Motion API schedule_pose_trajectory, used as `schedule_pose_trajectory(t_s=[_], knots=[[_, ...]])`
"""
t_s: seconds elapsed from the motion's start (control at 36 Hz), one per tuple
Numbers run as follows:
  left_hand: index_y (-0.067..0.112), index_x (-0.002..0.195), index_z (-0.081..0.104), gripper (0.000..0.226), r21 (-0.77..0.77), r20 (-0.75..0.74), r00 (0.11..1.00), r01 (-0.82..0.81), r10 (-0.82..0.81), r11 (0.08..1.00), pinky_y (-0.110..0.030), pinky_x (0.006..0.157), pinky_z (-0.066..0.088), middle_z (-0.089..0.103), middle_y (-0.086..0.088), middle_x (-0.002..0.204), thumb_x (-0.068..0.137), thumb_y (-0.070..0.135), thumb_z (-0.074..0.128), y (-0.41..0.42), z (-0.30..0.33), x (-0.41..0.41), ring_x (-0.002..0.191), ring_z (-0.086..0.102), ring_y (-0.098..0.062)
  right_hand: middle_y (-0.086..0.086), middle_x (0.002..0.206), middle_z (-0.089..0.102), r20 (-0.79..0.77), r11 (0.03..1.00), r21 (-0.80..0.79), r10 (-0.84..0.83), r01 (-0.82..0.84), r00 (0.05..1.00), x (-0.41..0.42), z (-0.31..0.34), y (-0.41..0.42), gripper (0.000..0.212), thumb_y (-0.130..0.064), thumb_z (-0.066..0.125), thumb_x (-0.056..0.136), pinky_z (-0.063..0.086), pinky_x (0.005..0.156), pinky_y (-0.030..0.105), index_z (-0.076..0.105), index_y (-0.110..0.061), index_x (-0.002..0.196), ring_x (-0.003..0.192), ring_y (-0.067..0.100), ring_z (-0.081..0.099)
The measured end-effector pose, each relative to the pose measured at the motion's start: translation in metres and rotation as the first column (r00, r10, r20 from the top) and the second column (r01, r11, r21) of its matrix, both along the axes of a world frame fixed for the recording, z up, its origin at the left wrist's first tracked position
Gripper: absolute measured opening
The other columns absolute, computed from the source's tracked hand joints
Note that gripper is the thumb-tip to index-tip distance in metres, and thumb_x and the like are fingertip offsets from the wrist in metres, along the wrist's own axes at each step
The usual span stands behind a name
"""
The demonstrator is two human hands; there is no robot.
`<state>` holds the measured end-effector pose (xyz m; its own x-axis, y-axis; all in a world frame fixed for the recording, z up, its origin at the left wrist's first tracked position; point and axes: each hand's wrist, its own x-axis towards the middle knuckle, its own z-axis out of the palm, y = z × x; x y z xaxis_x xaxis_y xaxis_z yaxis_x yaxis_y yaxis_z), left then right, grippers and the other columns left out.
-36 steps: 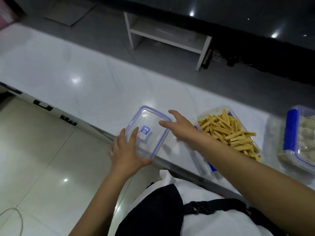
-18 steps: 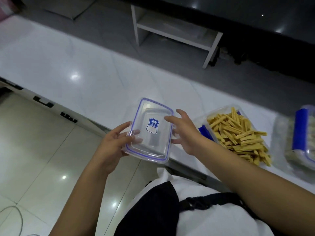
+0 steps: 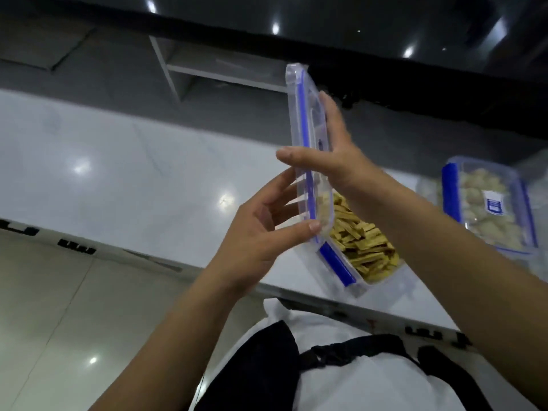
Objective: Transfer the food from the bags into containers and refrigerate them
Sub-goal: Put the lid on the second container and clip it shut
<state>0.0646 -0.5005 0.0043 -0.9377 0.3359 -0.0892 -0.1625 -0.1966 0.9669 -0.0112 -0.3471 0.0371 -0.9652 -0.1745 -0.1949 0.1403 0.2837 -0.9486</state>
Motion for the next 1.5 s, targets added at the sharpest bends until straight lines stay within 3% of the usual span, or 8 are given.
schedule_pose_trajectory(t_s=[0.14, 0.28, 0.33, 0.44, 0.58, 0.81, 1.28, 1.5], knots=[[0.045, 0.132, 0.057, 0.046, -0.057, -0.032, 0.994, 0.106, -0.108, 0.993, -0.027, 0.088, 0.058, 0.064, 0.016, 0.134, 0.092, 0.025, 0.071, 0.027, -0.001, -0.024, 0.122, 0.063, -0.01, -0.002, 0.16, 0.019, -0.01, 0.995, 0.084, -0.062, 0.062, 0.998, 0.007, 0.019, 0.058, 0.116, -0.061, 0.077, 0.062, 0.042, 0.105, 0.06, 0.008, -0.051, 0.154, 0.14, 0.03, 0.035], [0.035, 0.129, 0.063, 0.033, -0.226, 0.076, 0.987, -0.12, 0.141, 0.967, -0.032, 0.094, 0.057, 0.067, 0.014, 0.127, 0.097, 0.025, 0.064, 0.037, -0.038, -0.042, 0.118, 0.063, -0.007, -0.008, 0.158, 0.013, -0.038, 0.951, 0.242, -0.189, 0.193, 0.981, 0.027, 0.008, 0.113, 0.116, -0.066, 0.079, 0.058, 0.037, 0.101, 0.041, 0.01, -0.056, 0.152, 0.134, 0.019, 0.029], [0.035, 0.133, 0.059, 0.038, -0.308, 0.169, 0.963, -0.149, 0.208, 0.94, -0.024, 0.082, 0.055, 0.06, 0.01, 0.136, 0.097, 0.025, 0.065, 0.037, -0.057, -0.042, 0.124, 0.057, -0.012, -0.009, 0.153, 0.013, -0.082, 0.892, 0.399, -0.196, 0.213, 0.977, 0.038, -0.004, 0.132, 0.121, -0.074, 0.08, 0.054, 0.035, 0.1, 0.034, 0.01, -0.057, 0.151, 0.131, 0.016, 0.029], [0.035, 0.139, 0.052, 0.046, -0.313, 0.349, 0.905, -0.134, 0.245, 0.94, -0.025, 0.078, 0.053, 0.05, 0.001, 0.145, 0.098, 0.021, 0.065, 0.042, -0.086, -0.037, 0.127, 0.053, -0.02, -0.013, 0.157, 0.005, -0.021, 0.779, 0.607, -0.185, 0.16, 0.982, 0.068, -0.035, 0.157, 0.125, -0.088, 0.07, 0.043, 0.034, 0.112, 0.051, 0.003, -0.064, 0.146, 0.145, 0.03, 0.02], [0.032, 0.137, 0.055, 0.048, -0.222, 0.488, 0.851, -0.095, 0.194, 0.971, -0.037, 0.082, 0.057, 0.061, -0.004, 0.135, 0.095, 0.008, 0.061, 0.045, -0.099, -0.031, 0.12, 0.062, -0.027, -0.017, 0.158, -0.001, 0.042, 0.608, 0.794, -0.063, 0.005, 0.997, 0.114, -0.067, 0.177, 0.118, -0.09, 0.064, 0.049, 0.025, 0.115, 0.059, -0.003, -0.069, 0.144, 0.148, 0.033, 0.011], [0.027, 0.131, 0.058, 0.044, -0.168, 0.57, 0.803, -0.096, 0.176, 0.981, -0.049, 0.097, 0.056, 0.068, -0.01, 0.125, 0.095, 0.002, 0.063, 0.041, -0.104, -0.034, 0.11, 0.07, -0.028, -0.014, 0.161, 0.004, 0.067, 0.542, 0.84, -0.039, -0.036, 0.997, 0.153, -0.067, 0.212, 0.113, -0.089, 0.062, 0.047, 0.023, 0.114, 0.055, 0.005, -0.072, 0.143, 0.144, 0.031, 0.02], [0.015, 0.128, 0.06, 0.042, -0.068, 0.574, 0.806, -0.129, 0.145, 0.989, -0.048, 0.085, 0.061, 0.072, -0.016, 0.114, 0.093, -0.007, 0.062, 0.036, -0.109, -0.03, 0.104, 0.073, -0.029, -0.001, 0.165, -0.002, 0.14, 0.408, 0.899, 0.078, -0.16, 0.987, 0.165, -0.093, 0.177, 0.114, -0.091, 0.053, 0.052, 0.022, 0.114, 0.054, -0.007, -0.066, 0.146, 0.144, 0.04, 0.016], [0.02, 0.128, 0.059, 0.042, -0.031, 0.623, 0.774, -0.12, 0.113, 0.992, -0.045, 0.074, 0.063, 0.069, -0.019, 0.118, 0.092, 0.0, 0.066, 0.04, -0.111, -0.035, 0.101, 0.074, -0.031, -0.003, 0.164, 0.004, 0.094, 0.429, 0.897, 0.054, -0.108, 0.994, 0.168, -0.086, 0.182, 0.114, -0.09, 0.058, 0.052, 0.025, 0.113, 0.056, 0.0, -0.067, 0.147, 0.143, 0.039, 0.022]])
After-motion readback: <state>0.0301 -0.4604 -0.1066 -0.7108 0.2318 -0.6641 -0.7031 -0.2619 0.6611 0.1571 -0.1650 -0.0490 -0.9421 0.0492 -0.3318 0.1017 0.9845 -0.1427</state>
